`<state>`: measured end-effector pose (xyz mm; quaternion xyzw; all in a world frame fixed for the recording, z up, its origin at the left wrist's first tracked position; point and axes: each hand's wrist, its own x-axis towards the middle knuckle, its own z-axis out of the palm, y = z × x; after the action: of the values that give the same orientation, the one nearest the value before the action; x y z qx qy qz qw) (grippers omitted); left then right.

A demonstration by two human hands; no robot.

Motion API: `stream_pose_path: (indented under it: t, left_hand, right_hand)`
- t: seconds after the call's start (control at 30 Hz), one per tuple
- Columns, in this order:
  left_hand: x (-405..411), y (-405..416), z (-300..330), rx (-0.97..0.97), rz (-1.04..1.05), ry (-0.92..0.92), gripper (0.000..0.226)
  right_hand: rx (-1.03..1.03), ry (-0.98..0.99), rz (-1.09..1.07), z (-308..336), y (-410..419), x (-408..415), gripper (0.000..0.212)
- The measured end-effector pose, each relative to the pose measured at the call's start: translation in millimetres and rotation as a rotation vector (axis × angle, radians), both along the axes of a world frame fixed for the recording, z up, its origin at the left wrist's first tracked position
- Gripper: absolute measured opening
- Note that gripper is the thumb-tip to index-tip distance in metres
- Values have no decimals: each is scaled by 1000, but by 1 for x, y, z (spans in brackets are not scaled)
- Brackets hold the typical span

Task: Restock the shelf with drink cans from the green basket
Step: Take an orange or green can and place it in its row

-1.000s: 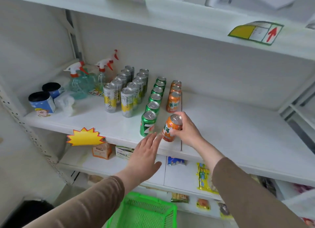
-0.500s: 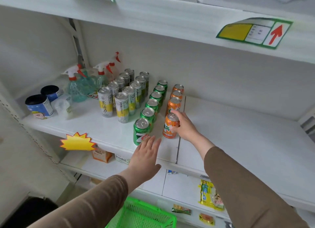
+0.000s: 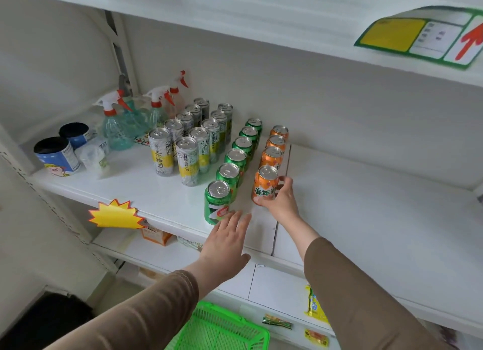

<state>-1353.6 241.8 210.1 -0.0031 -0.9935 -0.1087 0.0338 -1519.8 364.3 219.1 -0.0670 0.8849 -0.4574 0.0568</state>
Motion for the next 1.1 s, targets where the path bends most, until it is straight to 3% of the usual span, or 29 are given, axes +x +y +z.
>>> stream_pose_path:
  t: [0.13, 0.33, 0.53, 0.63, 0.77, 1.1]
  left_hand:
    - [-3, 1, -2, 9, -4, 12, 90]
    - [-5, -1, -2, 6, -1, 47, 88]
    - [2, -4, -7, -18, -10, 36, 89]
    - [10, -8, -9, -24, -12, 34, 90]
    - [30, -20, -13, -40, -12, 39, 92]
    - [138, -110, -32, -105, 111, -33, 98]
  right_hand:
    - [12, 20, -80, -5, -13, -1, 70]
    - [24, 38, -119, 0, -20, -11, 60]
    - [46, 45, -131, 1, -24, -10, 63]
    - [59, 52, -140, 1, -27, 0, 77]
    - [173, 143, -149, -1, -26, 35, 93]
    - [494, 395, -4, -14, -67, 197, 83]
